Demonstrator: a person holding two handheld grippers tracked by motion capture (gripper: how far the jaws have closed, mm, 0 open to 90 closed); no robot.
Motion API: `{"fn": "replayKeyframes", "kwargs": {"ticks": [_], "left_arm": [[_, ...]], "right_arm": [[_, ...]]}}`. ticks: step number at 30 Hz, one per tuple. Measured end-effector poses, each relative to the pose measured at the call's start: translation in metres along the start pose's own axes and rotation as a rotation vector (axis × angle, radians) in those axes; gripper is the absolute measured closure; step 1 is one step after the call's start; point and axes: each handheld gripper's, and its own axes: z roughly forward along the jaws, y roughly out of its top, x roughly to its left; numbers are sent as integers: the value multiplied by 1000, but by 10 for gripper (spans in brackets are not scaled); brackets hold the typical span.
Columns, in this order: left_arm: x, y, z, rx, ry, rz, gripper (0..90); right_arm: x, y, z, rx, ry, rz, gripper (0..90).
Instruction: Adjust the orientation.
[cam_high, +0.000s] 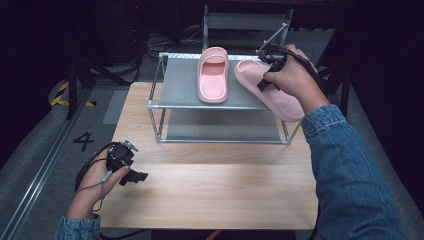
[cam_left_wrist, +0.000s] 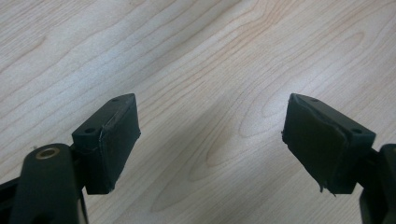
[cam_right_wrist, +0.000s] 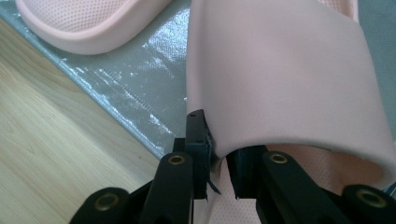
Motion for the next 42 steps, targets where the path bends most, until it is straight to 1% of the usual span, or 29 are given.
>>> {"fn": "replayKeyframes", "kwargs": {"ticks": [1, 2, 3, 4, 5, 6, 9, 12, 14, 15, 17, 18, 19, 20, 23, 25, 26, 27, 28, 29, 31, 33, 34, 35, 36, 37, 38, 41, 42], "left_arm": [[0, -2, -1, -2, 1, 3, 192], [-1, -3, -1, 2, -5, -4, 192], [0, -5, -2, 3, -1, 2, 192], [0, -6, -3, 8, -1, -9, 192], [1, -8, -3, 7, 11, -7, 191], [1, -9, -4, 7, 16, -15, 192], [0, -12, -4, 5, 19, -22, 192], [-1, -15, -4, 8, 13, -20, 191], [-1, -17, -4, 17, 12, -19, 191], [-1, -18, -4, 13, 15, -14, 191], [-1, -20, -4, 17, 15, -13, 191], [-1, -21, -4, 20, 13, -20, 191], [0, -21, -5, 20, 19, -16, 191], [0, -22, -5, 20, 20, -25, 191], [0, -22, -4, 22, 21, -26, 189], [-1, -21, -3, 20, 21, -17, 187], [0, -20, -3, 20, 21, -12, 187], [-1, -20, -3, 23, 18, -18, 186], [-1, -19, -3, 22, 22, -9, 186], [-1, -18, -3, 26, 17, -17, 186], [-1, -16, -2, 22, 17, -10, 185], [-1, -13, -1, 22, 14, -6, 184], [0, -11, -1, 22, 13, 0, 184], [-1, -10, 0, 27, 10, -5, 184], [0, -7, 1, 27, 14, 6, 184], [-1, -6, 2, 28, 10, 1, 184], [-2, -4, 3, 29, 6, -3, 184], [-2, 3, 5, 26, 4, 13, 184], [-2, 5, 6, 27, -2, 11, 184]], "right_arm": [[-1, 4, 1, 8, -1, 10, 806], [-1, 4, 1, 8, -1, 10, 806], [-1, 5, 2, 12, -3, 13, 806], [-1, 8, 3, 13, -4, 16, 805], [-2, 9, 4, 15, -4, 17, 804], [-2, 12, 6, 16, -7, 16, 805], [-4, 17, 10, 22, -4, 25, 805], [-5, 22, 16, 41, -13, 27, 805], [-6, 25, 20, 37, -17, 25, 806], [-7, 26, 21, 40, -21, 21, 808], [-8, 28, 25, 32, -20, 21, 807], [-9, 29, 27, 28, -21, 17, 808], [-9, 29, 27, 28, -21, 17, 808], [-8, 29, 28, 28, -19, 14, 812], [-6, 31, 30, -19, -20, 2, 806], [-4, 31, 32, -25, -25, -9, 800], [-4, 31, 33, -31, -25, -14, 787], [-3, 30, 33, -38, -23, -12, 759], [-3, 30, 33, -45, -21, -11, 730], [-3, 28, 33, -55, -18, -7, 709], [-3, 25, 31, -77, -14, -11, 672], [-4, 20, 25, -103, -8, 2, 639], [-4, 17, 21, -121, -5, -1, 632], [-4, 15, 18, -126, -4, 3, 626], [-4, 12, 14, -137, -6, 1, 624], [-4, 8, 9, -149, -10, -8, 622], [-4, 5, 7, -153, -9, -3, 617], [-5, -7, -5, -162, -18, 2, 610], [-6, -11, -8, -167, -20, 4, 610]]}}
